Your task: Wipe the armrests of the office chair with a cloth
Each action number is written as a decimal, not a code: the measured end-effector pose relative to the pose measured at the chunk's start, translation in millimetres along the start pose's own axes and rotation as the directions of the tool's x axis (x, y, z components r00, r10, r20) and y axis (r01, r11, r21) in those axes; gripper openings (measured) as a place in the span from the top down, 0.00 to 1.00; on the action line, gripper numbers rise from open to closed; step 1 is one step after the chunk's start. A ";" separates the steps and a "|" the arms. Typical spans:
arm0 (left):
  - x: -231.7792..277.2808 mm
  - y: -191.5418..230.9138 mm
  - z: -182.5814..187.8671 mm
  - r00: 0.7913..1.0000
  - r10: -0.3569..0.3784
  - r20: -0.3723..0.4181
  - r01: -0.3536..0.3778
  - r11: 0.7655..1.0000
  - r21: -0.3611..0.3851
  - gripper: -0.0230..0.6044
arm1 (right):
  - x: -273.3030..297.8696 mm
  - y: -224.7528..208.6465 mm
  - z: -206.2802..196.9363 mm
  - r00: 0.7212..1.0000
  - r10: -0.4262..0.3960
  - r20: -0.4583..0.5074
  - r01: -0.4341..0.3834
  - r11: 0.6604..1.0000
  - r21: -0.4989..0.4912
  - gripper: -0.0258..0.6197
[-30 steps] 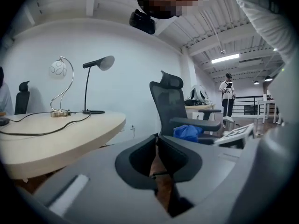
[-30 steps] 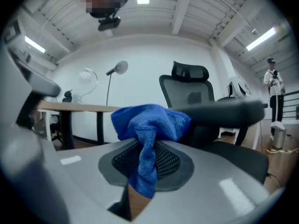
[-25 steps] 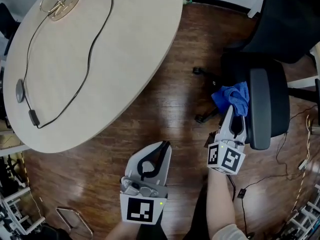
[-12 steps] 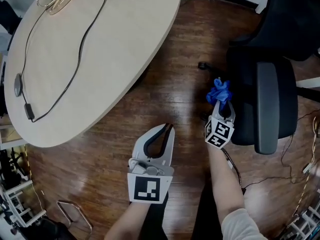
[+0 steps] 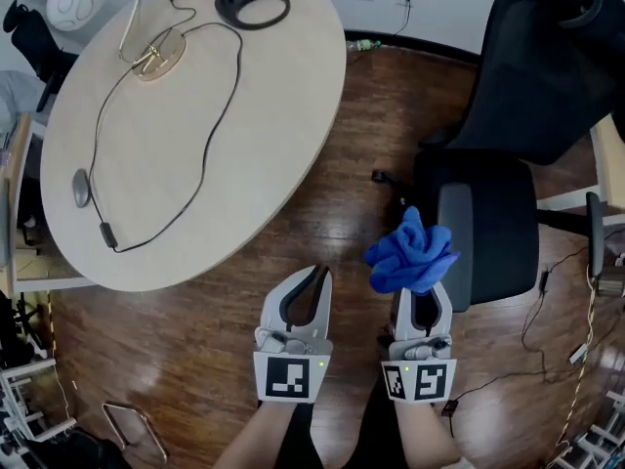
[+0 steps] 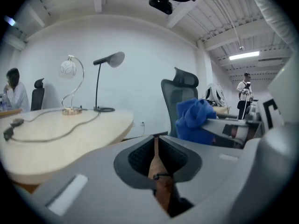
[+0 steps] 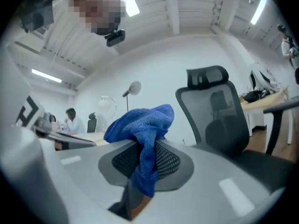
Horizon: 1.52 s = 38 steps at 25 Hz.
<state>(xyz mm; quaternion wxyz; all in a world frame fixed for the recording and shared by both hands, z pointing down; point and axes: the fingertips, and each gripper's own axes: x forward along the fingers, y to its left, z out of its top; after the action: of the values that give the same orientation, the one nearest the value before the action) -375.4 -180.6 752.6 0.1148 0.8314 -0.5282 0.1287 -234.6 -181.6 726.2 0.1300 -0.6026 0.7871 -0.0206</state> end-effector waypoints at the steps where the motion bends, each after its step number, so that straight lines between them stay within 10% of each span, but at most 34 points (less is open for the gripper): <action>1: -13.3 -3.3 34.3 1.000 0.010 0.023 -0.009 1.000 -0.006 0.81 | 6.3 6.4 46.9 1.000 0.017 0.019 -0.017 1.000 -0.013 0.84; 8: -111.9 -28.7 338.4 0.987 0.051 0.152 -0.045 0.998 -0.039 0.81 | 68.4 30.4 348.0 0.995 0.094 -0.019 -0.095 0.990 -0.103 0.84; 12: -166.2 -57.7 438.8 0.974 0.023 0.227 -0.020 1.000 -0.014 0.81 | 57.8 42.2 458.6 0.988 0.127 -0.084 -0.135 0.985 -0.103 0.84; 17: -213.2 -93.9 492.2 0.954 0.048 0.296 -0.058 0.998 0.025 0.88 | 14.7 48.7 526.2 0.981 0.167 -0.094 -0.178 0.977 -0.119 0.84; 21: -215.9 -123.5 537.6 0.882 0.017 0.471 -0.089 0.987 0.131 0.89 | 2.7 28.7 569.2 0.976 0.199 -0.086 -0.209 0.970 -0.122 0.84; 27: -224.1 -190.0 554.5 0.912 0.038 0.409 -0.064 0.997 0.048 0.89 | -20.4 -20.7 616.6 0.974 0.204 -0.098 -0.218 0.962 -0.165 0.84; 31: -231.7 -214.2 559.0 0.880 -0.002 0.476 -0.052 0.994 0.099 0.88 | -42.8 -31.8 635.0 0.980 0.181 -0.082 -0.193 0.965 -0.175 0.84; 35: -251.0 -232.0 555.5 0.940 0.010 0.341 -0.033 0.997 0.063 0.88 | -58.1 -17.9 650.5 0.983 0.177 -0.056 -0.184 0.968 -0.173 0.84; 38: -263.2 -262.7 557.9 0.947 -0.017 0.321 0.001 0.999 0.049 0.88 | -85.3 -31.2 667.5 0.984 0.170 -0.058 -0.177 0.970 -0.166 0.84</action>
<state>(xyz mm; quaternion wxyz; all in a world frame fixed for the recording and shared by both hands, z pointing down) -192.7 -30.4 125.2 0.0079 0.8463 -0.5327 0.0040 -31.5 -25.8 103.1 0.0620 -0.5398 0.8383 0.0453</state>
